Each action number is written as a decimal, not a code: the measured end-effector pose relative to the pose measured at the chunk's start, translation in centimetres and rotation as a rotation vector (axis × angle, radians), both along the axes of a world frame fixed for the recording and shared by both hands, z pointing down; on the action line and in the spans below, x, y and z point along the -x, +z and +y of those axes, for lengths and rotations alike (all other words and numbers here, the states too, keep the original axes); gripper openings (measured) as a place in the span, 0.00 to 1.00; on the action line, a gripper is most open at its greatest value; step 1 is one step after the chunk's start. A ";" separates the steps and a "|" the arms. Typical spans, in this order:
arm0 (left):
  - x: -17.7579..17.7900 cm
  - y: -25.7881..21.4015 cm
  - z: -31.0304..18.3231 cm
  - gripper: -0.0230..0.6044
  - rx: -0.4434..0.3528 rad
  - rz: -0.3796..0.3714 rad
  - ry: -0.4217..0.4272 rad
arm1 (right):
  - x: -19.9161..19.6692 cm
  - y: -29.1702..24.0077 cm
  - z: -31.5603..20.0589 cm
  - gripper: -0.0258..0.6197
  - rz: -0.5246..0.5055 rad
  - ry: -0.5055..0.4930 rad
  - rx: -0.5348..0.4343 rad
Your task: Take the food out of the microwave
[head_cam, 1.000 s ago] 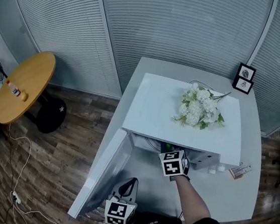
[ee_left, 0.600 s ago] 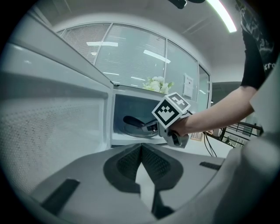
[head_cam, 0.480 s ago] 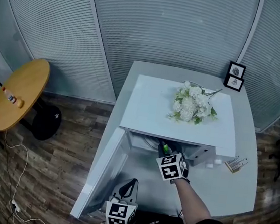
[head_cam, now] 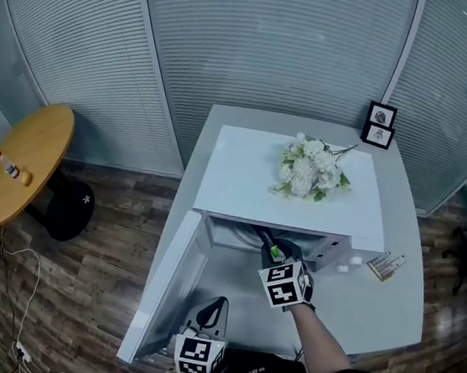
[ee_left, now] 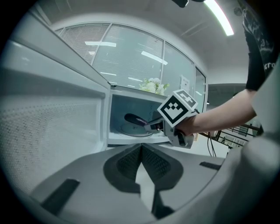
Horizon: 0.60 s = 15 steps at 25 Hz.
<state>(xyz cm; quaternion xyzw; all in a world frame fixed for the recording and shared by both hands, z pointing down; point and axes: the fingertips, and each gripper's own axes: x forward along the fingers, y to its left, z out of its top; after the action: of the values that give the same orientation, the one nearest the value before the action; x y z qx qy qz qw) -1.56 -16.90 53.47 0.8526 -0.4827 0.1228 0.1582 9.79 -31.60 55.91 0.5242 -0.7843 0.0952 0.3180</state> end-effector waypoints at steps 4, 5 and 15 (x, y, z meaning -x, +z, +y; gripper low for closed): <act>-0.3 0.1 0.1 0.05 -0.001 -0.006 0.029 | -0.1 -0.2 0.9 0.22 0.006 0.005 -0.005; -0.5 0.1 0.2 0.05 -0.001 -0.009 0.048 | -0.2 -0.2 1.2 0.22 0.009 0.004 -0.007; -1.6 0.2 0.4 0.05 -0.007 -0.021 0.111 | -1.5 -0.2 3.8 0.22 0.015 0.031 -0.004</act>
<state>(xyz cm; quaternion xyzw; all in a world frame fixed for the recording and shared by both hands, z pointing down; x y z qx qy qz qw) 0.07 -16.47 53.65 0.8773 -0.4366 0.1387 0.1432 11.29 -27.81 55.72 0.5376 -0.7738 0.0948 0.3213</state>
